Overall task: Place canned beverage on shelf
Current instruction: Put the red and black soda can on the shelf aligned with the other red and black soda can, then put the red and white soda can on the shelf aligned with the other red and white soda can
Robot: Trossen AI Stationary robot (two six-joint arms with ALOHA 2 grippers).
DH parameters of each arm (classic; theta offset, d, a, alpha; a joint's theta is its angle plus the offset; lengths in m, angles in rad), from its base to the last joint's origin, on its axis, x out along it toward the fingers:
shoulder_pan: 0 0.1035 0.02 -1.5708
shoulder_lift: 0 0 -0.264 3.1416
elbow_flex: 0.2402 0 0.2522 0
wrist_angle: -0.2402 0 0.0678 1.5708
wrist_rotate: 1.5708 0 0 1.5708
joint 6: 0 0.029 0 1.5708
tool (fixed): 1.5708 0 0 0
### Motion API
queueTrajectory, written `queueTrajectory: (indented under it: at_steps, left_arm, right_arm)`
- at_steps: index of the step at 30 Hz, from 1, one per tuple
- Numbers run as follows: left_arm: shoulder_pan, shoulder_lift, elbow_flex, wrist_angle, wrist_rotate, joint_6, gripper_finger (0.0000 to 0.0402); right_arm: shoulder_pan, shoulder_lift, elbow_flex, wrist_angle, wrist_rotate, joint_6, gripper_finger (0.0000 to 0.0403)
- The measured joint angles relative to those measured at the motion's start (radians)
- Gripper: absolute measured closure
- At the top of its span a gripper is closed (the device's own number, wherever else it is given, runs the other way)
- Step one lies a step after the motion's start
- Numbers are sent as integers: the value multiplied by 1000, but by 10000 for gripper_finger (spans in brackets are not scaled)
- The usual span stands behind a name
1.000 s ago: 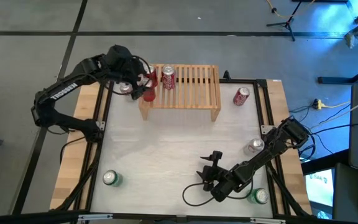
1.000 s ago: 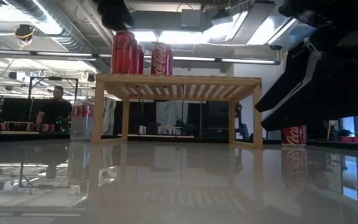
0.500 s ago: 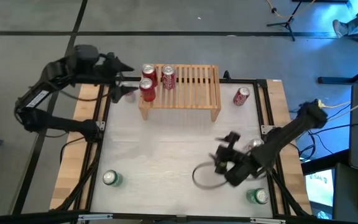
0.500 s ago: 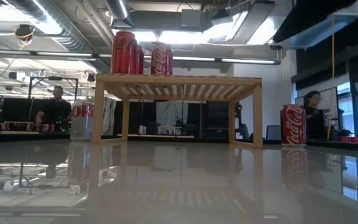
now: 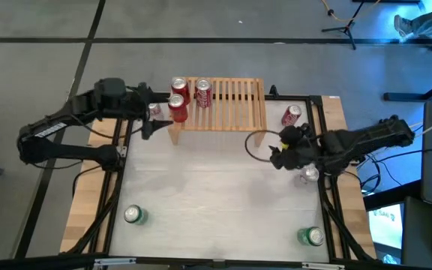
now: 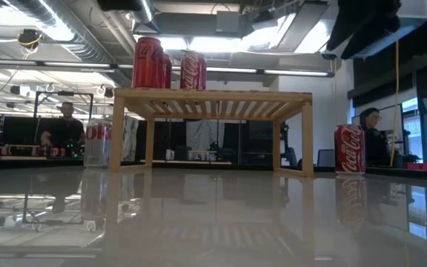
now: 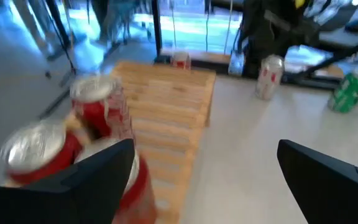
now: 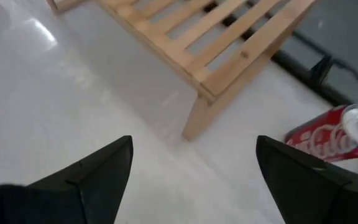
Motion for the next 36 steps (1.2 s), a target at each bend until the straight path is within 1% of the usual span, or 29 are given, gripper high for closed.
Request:
queueTrajectory:
  at_steps: [2, 3, 6, 9, 11, 14, 17, 20, 23, 28, 32, 36]
  left_arm:
    - [2, 3, -34, 66, 7, 2, 17]
    - [2, 3, -48, 85, 11, 6, 17]
    - [2, 7, -85, 127, 37, 47, 17]
    - [-2, 10, -152, 231, 67, 58, 17]
    - [3, 11, -196, 283, 70, 57, 17]
    - [10, 10, -239, 320, 62, 57, 17]
    - [6, 10, -283, 329, 52, 58, 17]
    - [-1, 10, -343, 356, 42, 97, 17]
    - [-6, 12, -418, 379, 23, 96, 17]
    - [-10, 9, -519, 416, 25, 29, 17]
    - [-23, 9, -562, 419, 26, -3, 17]
    - [-38, 9, -571, 425, 25, -31, 17]
  right_arm:
    - [-46, 1, 0, 15, -89, -72, 65]
    - [-72, 4, 0, 18, -111, -90, 65]
    - [-165, 6, 0, 3, -88, -70, 65]
    - [-312, 5, 0, -37, -65, -68, 65]
    - [-417, 6, -1, -56, -79, -84, 65]
    - [-560, 10, -1, -28, -123, -142, 65]
    - [-678, 12, -1, -14, -157, -209, 65]
    - [-768, 22, -1, -14, -179, -250, 65]
    - [-838, 48, -1, -11, -233, -275, 65]
    - [-927, 120, -1, -3, -260, -303, 65]
    - [-982, 179, -1, -2, -288, -307, 65]
    - [-1017, 220, -3, -3, -309, -311, 65]
